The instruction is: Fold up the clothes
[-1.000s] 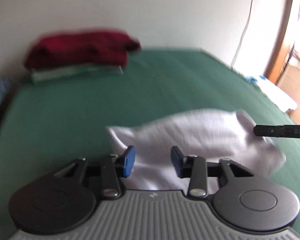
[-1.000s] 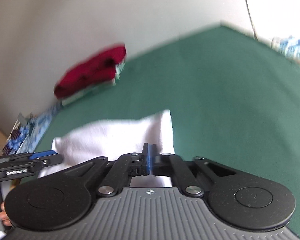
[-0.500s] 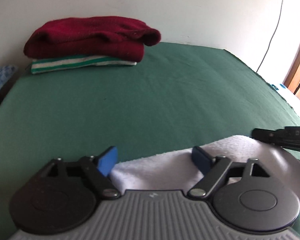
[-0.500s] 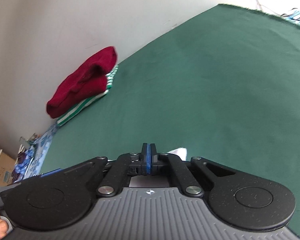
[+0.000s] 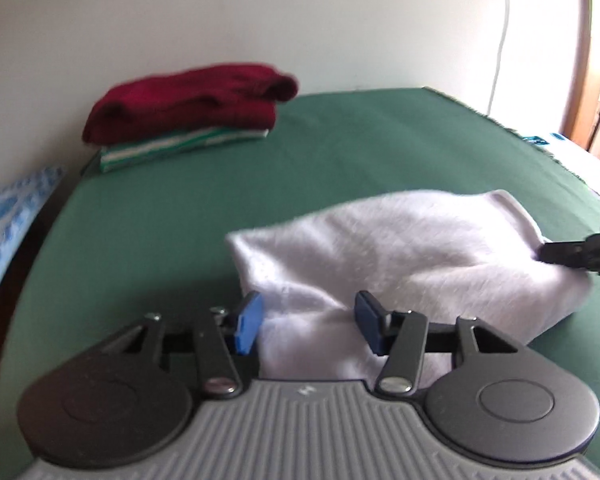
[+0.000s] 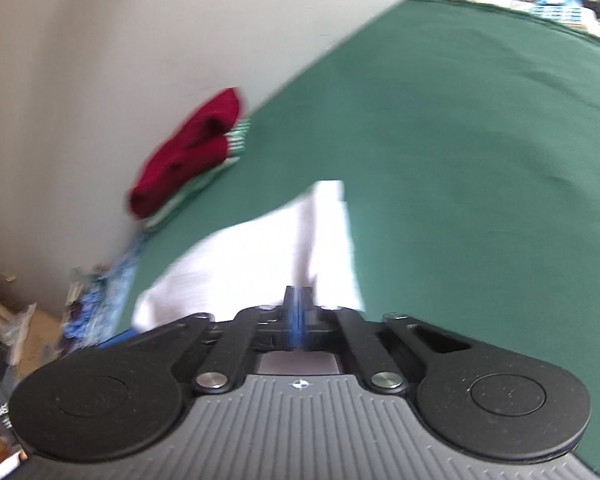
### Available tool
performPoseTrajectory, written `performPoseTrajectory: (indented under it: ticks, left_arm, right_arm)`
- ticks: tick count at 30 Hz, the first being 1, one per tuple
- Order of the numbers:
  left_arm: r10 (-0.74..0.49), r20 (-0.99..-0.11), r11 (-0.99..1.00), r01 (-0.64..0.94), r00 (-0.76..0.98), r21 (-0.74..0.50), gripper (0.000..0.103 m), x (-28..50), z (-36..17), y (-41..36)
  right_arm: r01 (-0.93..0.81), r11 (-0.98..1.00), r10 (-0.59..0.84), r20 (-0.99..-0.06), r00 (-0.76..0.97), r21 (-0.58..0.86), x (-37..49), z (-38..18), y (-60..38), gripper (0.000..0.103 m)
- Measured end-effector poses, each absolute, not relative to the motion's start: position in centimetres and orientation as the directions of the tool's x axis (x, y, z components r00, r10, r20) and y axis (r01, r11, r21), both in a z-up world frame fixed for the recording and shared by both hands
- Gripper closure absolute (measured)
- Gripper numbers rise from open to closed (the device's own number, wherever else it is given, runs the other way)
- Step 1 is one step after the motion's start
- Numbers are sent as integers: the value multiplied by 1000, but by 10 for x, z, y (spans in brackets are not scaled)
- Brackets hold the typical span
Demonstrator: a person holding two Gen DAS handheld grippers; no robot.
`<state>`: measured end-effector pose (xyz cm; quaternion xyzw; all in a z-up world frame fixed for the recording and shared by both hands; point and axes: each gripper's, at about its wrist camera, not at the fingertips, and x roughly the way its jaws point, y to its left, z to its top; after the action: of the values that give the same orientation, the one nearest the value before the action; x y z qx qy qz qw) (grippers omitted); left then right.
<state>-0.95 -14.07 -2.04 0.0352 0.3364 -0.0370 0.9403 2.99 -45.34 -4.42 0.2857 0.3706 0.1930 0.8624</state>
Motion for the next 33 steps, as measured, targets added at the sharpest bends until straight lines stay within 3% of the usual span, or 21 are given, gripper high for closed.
performPoseTrajectory:
  ticks: [1, 2, 3, 4, 6, 9, 11, 15, 17, 20, 24, 29, 32, 33]
  left_arm:
    - [-32, -636, 996, 79, 771, 45, 25, -8, -22, -138]
    - [-20, -642, 996, 72, 766, 55, 25, -6, -20, -136]
    - [-12, -646, 996, 65, 763, 59, 28, -7, -16, -134]
    - [-2, -640, 996, 57, 769, 65, 36, -11, -10, -133]
    - [11, -610, 994, 58, 792, 93, 40, -26, 0, -136]
    - [2, -609, 990, 85, 793, 115, 38, -39, 0, -146]
    - [43, -635, 985, 75, 771, 158, 34, -41, -15, -153]
    - [123, -624, 987, -30, 772, 158, 12, -42, -25, -148]
    - [143, -630, 986, -52, 764, 160, 12, -40, -23, -145]
    - [202, -606, 973, -87, 770, 213, 27, -46, -12, -147]
    - [223, -556, 974, -159, 801, 161, 49, -64, 11, -146]
    - [161, -573, 985, -163, 804, 48, 58, -58, 12, -157]
    - [117, -601, 982, -183, 790, -50, 76, -35, 4, -156]
    - [106, -609, 978, -192, 786, -78, 88, -27, 1, -156]
  right_arm:
    - [-124, 765, 543, -530, 651, 632, 29, -40, -456, 103]
    - [-126, 768, 541, -531, 652, 628, 29, -36, -458, 103]
    - [-129, 771, 539, -532, 653, 624, 29, -31, -460, 99]
    - [-157, 765, 558, -520, 647, 625, 25, -28, -459, 85]
    - [-216, 748, 596, -493, 634, 627, 17, -21, -458, 79]
    - [-266, 756, 616, -512, 599, 597, 4, -21, -459, 78]
    - [-248, 782, 585, -535, 609, 572, 3, -27, -458, 85]
    - [-265, 776, 604, -557, 570, 572, 20, -25, -458, 86]
    - [-321, 799, 593, -577, 562, 509, 21, -19, -451, 86]
    - [-342, 826, 561, -584, 587, 449, 24, -21, -436, 86]
    - [-369, 848, 529, -574, 626, 380, 21, -26, -424, 86]
    - [-357, 847, 529, -571, 627, 392, 24, -27, -422, 84]
    - [-354, 859, 511, -573, 641, 371, 21, -25, -418, 83]
    - [-353, 862, 505, -573, 645, 363, 20, -25, -417, 83]
